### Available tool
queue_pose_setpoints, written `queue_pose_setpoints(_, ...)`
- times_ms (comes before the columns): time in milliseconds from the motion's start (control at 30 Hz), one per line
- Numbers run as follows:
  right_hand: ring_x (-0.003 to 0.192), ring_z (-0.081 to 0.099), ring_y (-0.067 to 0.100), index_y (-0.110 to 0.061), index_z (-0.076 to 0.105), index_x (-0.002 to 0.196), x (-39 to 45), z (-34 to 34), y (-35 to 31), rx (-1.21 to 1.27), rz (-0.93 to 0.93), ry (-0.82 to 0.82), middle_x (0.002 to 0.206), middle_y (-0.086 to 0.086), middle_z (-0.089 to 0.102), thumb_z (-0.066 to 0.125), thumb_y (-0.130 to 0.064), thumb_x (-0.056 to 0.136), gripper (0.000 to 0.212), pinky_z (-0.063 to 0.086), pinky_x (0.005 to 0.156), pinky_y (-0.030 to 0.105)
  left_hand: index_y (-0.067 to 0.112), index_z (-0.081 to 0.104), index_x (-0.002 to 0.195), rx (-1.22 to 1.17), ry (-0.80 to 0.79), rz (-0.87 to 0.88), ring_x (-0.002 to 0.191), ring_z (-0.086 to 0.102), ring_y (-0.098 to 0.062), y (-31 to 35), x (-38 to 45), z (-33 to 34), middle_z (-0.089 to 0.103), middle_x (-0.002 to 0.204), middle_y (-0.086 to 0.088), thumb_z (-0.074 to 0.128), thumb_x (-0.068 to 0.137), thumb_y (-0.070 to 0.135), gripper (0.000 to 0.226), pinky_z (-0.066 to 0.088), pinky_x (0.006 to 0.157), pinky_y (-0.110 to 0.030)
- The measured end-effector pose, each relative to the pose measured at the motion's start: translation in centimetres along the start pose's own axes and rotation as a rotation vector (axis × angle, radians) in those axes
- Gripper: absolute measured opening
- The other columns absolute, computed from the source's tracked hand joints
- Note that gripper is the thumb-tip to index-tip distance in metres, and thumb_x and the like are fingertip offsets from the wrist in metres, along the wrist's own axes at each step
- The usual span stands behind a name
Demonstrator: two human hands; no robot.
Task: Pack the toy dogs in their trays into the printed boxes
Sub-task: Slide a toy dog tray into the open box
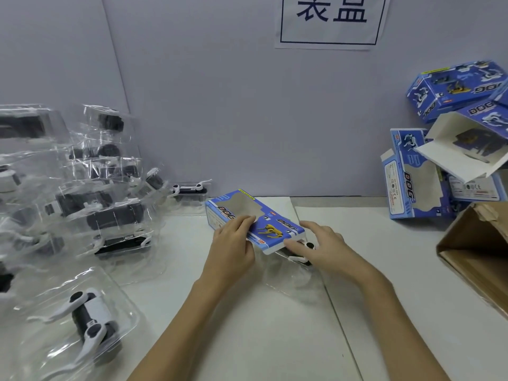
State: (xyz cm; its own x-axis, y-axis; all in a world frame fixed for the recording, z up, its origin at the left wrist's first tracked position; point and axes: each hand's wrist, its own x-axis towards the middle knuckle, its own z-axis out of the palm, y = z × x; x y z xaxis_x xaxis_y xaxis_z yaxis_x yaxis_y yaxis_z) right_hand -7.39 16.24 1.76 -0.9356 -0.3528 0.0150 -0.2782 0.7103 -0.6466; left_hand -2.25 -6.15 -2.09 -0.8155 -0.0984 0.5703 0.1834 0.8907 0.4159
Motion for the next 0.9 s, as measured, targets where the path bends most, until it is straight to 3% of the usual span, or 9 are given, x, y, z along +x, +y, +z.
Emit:
queue_pose_setpoints(100,0.152,0.018,0.017,-0.039,0.017,0.164,-1.2,-0.7,-0.1,-0.123,-0.016,-0.151,0.161,-0.009,0.027,0.073,-0.082,0.073,0.115,0.033,0.117,0.045,0.008,0.053,0.149,-0.102,-0.032,-0.075,0.156,0.026,-0.02,-0.7,-0.1,-0.3,0.035,0.165,-0.004,0.055,0.091,-0.003,0.059,0.025,0.123,-0.028)
queue_pose_setpoints(167,0.146,0.024,0.02,-0.036,0.023,0.162,-1.2,-0.1,-0.6,-0.164,0.002,-0.111,0.152,-0.005,0.034,0.075,-0.079,0.068,0.116,0.035,0.115,0.044,0.014,0.048,0.154,-0.12,-0.086,-0.073,0.16,0.012,-0.017,-1.2,-0.2,-0.4,0.027,0.169,-0.003,0.056,0.09,-0.001,0.066,0.016,0.124,-0.025)
queue_pose_setpoints(300,0.128,0.035,0.024,-0.03,0.043,0.136,-0.8,2.1,-2.2,-0.174,0.005,0.087,0.121,-0.004,0.036,0.07,-0.066,0.075,0.075,0.036,0.094,0.038,0.022,0.047,0.155,-0.04,-0.098,-0.068,0.158,0.019,-0.016,-2.0,-0.1,-0.8,0.034,0.166,0.001,0.056,0.09,-0.001,0.07,0.031,0.119,-0.031)
queue_pose_setpoints(367,0.126,0.034,0.024,-0.028,0.039,0.14,-0.7,3.0,-2.6,-0.136,0.019,0.14,0.12,-0.003,0.034,0.072,-0.062,0.078,0.078,0.036,0.094,0.039,0.022,0.047,0.154,-0.023,-0.089,-0.078,0.158,0.02,-0.015,-2.1,-0.1,-0.8,0.036,0.165,0.003,0.055,0.088,-0.004,0.072,0.036,0.116,-0.033)
queue_pose_setpoints(533,0.126,0.034,0.028,-0.028,0.027,0.143,-1.2,4.9,-4.2,-0.014,0.052,0.304,0.132,0.003,0.041,0.075,-0.056,0.077,0.086,0.041,0.095,0.044,0.01,0.046,0.154,-0.098,-0.078,-0.094,0.159,0.018,-0.022,-1.8,0.0,-0.3,0.034,0.166,-0.007,0.051,0.086,-0.015,0.073,0.021,0.124,-0.027)
queue_pose_setpoints(633,0.138,0.026,0.026,-0.03,0.022,0.15,-1.2,4.7,-3.7,-0.052,0.02,0.222,0.143,0.002,0.035,0.073,-0.061,0.079,0.092,0.036,0.107,0.051,0.011,0.051,0.151,-0.099,-0.043,-0.088,0.158,0.023,-0.024,-2.2,0.0,-0.1,0.038,0.163,-0.008,0.056,0.084,-0.013,0.071,0.025,0.122,-0.029)
queue_pose_setpoints(700,0.146,0.018,0.022,-0.03,0.019,0.152,-1.2,4.1,-3.0,-0.058,-0.015,0.144,0.151,-0.004,0.03,0.074,-0.067,0.077,0.1,0.032,0.111,0.051,0.014,0.054,0.149,-0.091,-0.013,-0.077,0.156,0.026,-0.022,-1.9,-0.2,0.2,0.043,0.16,-0.005,0.059,0.082,-0.01,0.071,0.033,0.117,-0.028)
queue_pose_setpoints(800,0.141,0.025,0.02,-0.03,0.026,0.135,-1.1,4.7,-2.9,-0.061,-0.05,0.193,0.144,-0.008,0.037,0.079,-0.061,0.076,0.085,0.037,0.104,0.045,0.019,0.053,0.147,0.058,-0.012,-0.039,0.153,0.029,-0.018,-1.4,-0.4,0.2,0.045,0.157,0.001,0.059,0.081,0.001,0.069,0.057,0.087,-0.037)
queue_pose_setpoints(900,0.131,0.031,0.02,-0.03,0.026,0.115,-1.1,5.6,-3.5,-0.014,-0.021,0.315,0.132,-0.006,0.043,0.077,-0.053,0.081,0.065,0.04,0.101,0.047,0.024,0.047,0.15,0.095,-0.079,-0.034,0.155,0.026,-0.015,-2.0,-0.4,-0.1,0.038,0.161,0.005,0.059,0.082,0.019,0.069,0.056,0.083,-0.042)
